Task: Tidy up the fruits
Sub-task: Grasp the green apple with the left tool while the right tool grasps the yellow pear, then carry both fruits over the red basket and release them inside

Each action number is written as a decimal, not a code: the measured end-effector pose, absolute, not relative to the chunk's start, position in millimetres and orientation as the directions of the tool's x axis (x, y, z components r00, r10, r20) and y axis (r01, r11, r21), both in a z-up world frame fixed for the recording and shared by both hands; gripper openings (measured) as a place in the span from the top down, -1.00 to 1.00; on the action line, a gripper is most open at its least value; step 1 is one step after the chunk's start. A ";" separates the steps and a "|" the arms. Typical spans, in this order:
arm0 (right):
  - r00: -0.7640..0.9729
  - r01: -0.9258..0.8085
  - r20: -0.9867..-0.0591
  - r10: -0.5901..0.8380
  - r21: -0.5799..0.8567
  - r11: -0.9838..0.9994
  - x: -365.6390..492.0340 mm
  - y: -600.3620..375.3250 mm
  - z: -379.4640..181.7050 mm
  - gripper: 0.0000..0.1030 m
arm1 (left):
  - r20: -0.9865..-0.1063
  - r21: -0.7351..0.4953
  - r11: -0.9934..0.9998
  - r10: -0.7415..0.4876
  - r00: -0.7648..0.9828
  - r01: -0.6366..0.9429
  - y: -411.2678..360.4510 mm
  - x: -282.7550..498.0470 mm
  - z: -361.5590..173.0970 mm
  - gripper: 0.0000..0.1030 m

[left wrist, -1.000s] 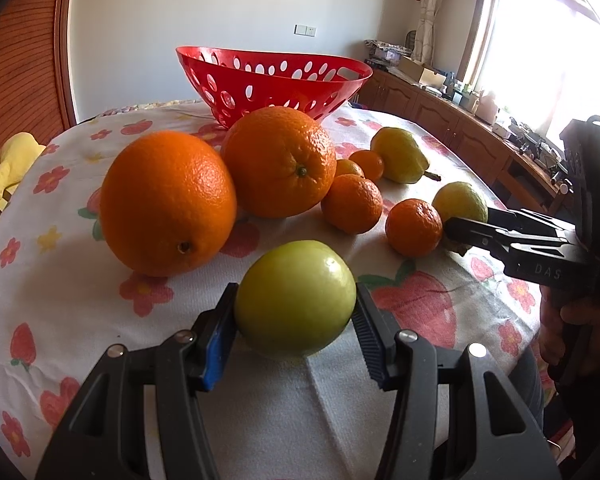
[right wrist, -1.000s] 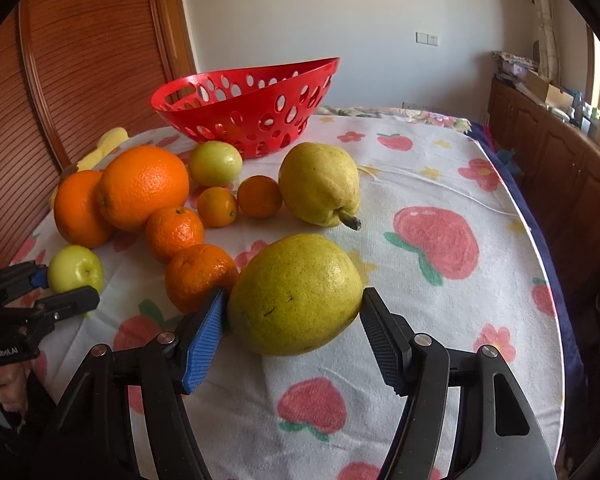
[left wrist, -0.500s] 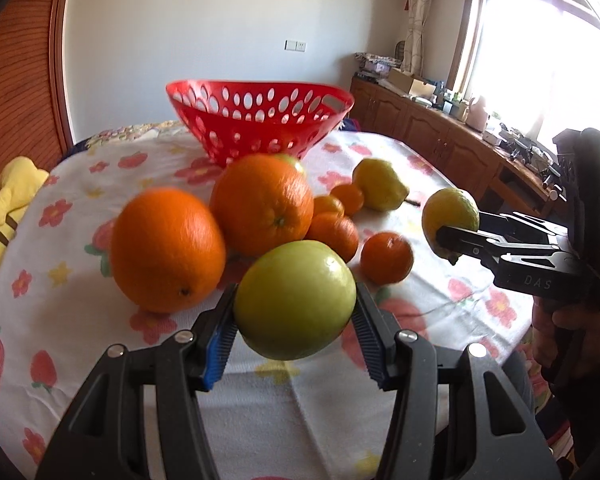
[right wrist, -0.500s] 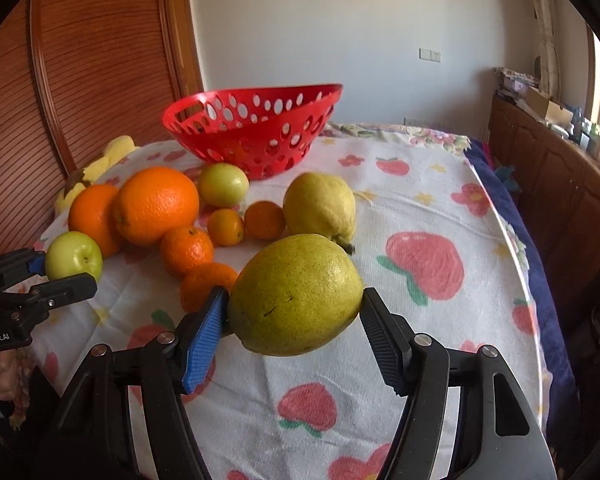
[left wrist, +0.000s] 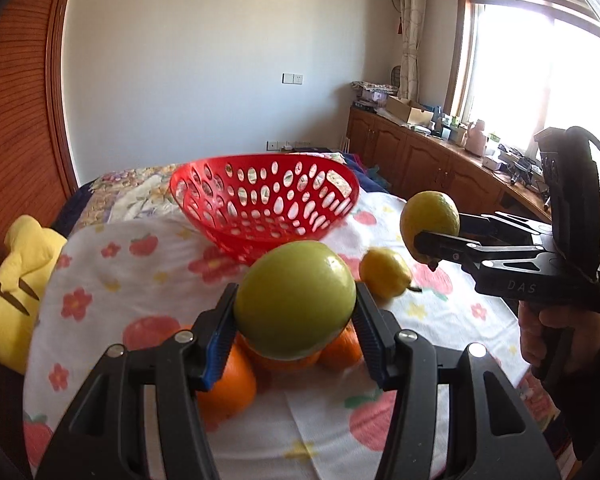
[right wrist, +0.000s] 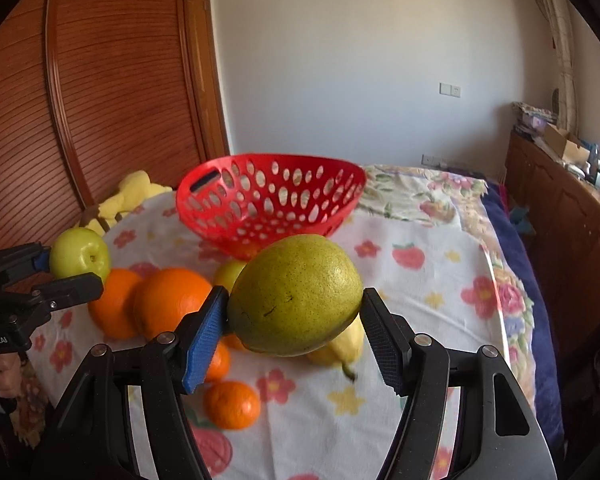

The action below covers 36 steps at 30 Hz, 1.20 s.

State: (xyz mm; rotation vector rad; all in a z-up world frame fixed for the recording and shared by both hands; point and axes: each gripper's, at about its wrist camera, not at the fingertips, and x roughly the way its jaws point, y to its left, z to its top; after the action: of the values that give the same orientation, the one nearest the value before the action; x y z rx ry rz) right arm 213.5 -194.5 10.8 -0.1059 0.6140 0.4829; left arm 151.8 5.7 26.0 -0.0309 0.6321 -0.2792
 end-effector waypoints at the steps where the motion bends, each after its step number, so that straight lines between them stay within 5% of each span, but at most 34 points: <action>1: 0.708 -0.470 -0.577 0.408 0.047 0.882 220.6 -192.9 12.7 -0.34 | -0.577 -0.109 0.963 -0.263 0.773 0.246 7.5 157.0 28.1 -0.04; 19: 0.584 -0.584 -0.685 0.435 0.017 0.812 347.0 -121.9 -1.1 -0.34 | -0.608 -0.078 0.969 -0.231 0.759 0.233 25.9 260.6 26.5 -0.04; 36: 0.544 -0.610 -0.758 0.360 -0.064 0.789 368.1 -101.2 -27.1 -0.35 | -0.647 -0.056 0.969 -0.220 0.730 0.242 18.5 298.1 12.4 -0.04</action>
State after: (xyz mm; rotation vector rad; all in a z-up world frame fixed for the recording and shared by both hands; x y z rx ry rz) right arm 368.1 -101.2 -27.1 -0.3406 0.8091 0.5887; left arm 298.1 18.5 12.4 0.0324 0.7082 -0.2543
